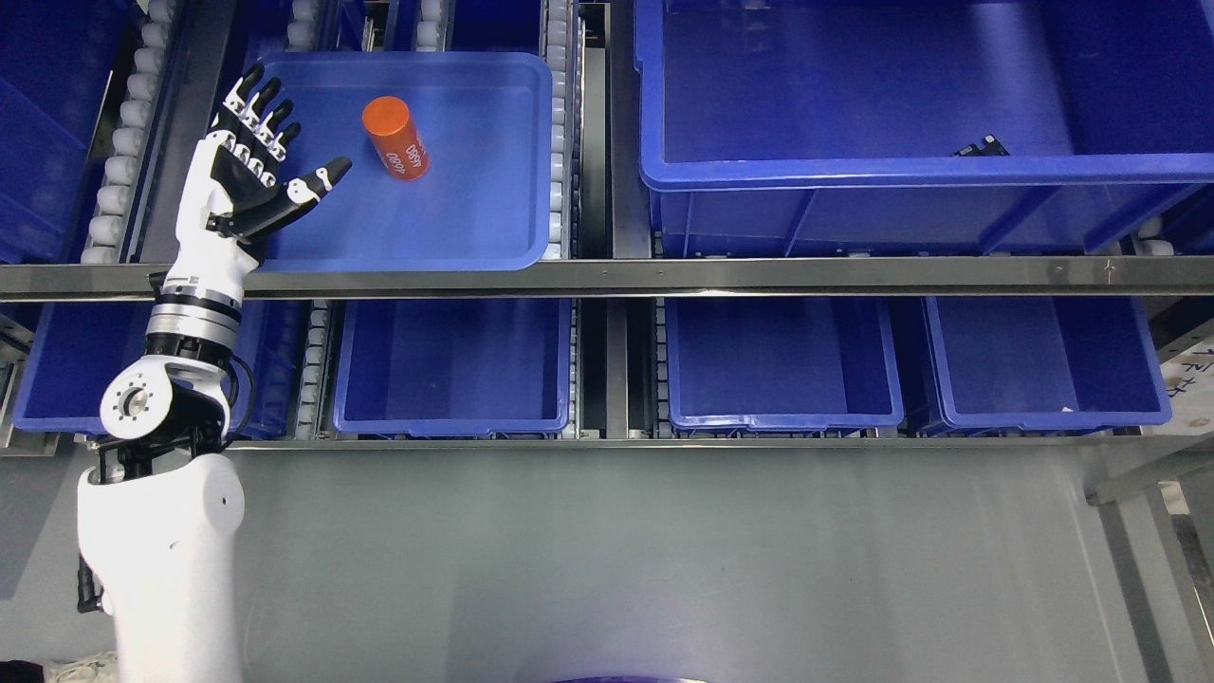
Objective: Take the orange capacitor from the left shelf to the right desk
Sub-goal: 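Reach the open left hand toward the orange capacitor in the blue tray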
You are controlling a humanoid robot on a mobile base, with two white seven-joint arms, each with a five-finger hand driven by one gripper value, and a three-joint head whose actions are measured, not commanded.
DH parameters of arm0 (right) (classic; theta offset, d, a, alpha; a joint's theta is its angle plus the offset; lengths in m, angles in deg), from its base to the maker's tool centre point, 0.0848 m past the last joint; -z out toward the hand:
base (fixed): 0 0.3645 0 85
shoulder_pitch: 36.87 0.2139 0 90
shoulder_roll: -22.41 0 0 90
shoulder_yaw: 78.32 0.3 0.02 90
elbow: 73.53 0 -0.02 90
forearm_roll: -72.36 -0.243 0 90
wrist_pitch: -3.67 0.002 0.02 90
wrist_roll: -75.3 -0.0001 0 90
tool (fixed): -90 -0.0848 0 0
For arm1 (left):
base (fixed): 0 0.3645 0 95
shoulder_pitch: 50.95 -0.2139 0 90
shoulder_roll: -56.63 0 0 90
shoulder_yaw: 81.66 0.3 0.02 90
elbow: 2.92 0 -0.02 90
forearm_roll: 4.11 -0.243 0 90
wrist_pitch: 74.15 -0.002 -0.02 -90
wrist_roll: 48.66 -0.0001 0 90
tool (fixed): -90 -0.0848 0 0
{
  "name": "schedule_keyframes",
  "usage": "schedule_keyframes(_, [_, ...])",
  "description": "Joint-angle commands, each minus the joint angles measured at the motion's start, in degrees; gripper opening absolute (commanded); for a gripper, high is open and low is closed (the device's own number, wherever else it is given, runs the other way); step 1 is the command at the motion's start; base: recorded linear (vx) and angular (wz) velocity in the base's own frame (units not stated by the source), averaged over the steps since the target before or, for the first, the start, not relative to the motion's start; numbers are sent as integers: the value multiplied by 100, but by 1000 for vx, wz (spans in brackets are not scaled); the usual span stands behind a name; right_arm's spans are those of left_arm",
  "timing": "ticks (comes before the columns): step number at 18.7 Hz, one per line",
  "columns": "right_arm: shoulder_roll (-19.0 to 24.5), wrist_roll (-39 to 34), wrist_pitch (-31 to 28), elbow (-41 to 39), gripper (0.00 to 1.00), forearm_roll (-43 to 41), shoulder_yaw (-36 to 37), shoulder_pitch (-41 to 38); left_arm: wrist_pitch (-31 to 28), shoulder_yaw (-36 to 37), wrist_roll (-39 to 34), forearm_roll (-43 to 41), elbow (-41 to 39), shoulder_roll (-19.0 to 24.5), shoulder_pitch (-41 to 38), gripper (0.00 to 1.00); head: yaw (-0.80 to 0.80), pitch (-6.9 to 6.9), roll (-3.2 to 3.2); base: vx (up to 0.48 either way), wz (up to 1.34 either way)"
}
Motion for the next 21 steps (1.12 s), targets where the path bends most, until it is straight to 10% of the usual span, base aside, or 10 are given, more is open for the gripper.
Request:
schedule_keyframes(1, [-100, 1, 5, -100, 100, 26, 70, -114, 7, -22, 1, -2, 11, 25, -14, 100, 0, 0, 0, 27, 0])
schedule_keyframes(12, [-100, 1, 5, -100, 100, 26, 70, -114, 25, 39, 596, 7, 2, 1210, -260, 100, 0, 0, 0, 25, -12])
schedule_keyframes(21, [-100, 1, 5, -100, 100, 26, 70, -114, -10, 109, 1161, -1056, 458, 1308, -190, 100, 0, 0, 0, 16, -3])
